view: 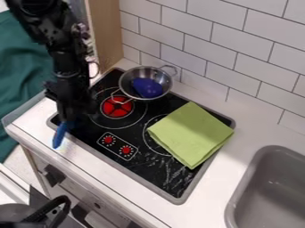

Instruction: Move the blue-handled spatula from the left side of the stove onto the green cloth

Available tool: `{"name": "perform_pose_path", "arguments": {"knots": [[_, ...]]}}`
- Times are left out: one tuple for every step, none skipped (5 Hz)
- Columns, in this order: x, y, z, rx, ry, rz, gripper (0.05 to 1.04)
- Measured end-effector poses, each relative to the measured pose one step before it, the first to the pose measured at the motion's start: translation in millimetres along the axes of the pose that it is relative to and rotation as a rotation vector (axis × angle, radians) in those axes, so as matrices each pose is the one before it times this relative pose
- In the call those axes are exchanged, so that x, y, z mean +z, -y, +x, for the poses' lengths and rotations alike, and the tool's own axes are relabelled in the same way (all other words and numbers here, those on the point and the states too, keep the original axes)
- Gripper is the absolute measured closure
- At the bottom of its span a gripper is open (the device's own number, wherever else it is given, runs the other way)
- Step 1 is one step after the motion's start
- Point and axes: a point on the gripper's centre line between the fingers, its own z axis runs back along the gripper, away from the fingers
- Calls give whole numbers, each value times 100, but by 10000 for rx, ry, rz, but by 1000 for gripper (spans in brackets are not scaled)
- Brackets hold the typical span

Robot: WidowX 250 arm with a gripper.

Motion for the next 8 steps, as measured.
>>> {"name": "perform_pose_path", "arguments": {"knots": [[3680,994,-13,580,568,-23,994],[3945,3426,612,67,183,-13,994],[2074,3630,-236,-196,-246,-77,994],[381,3879,-406,-377,-251,-103,994],[-51,2757,454,-286,-20,-180,994],[-620,2204,640,-497,-59,-55,994],[-1328,703,528,-247,-259,-18,994],[-1247,815,1369,-506,9,-268,994]]}}
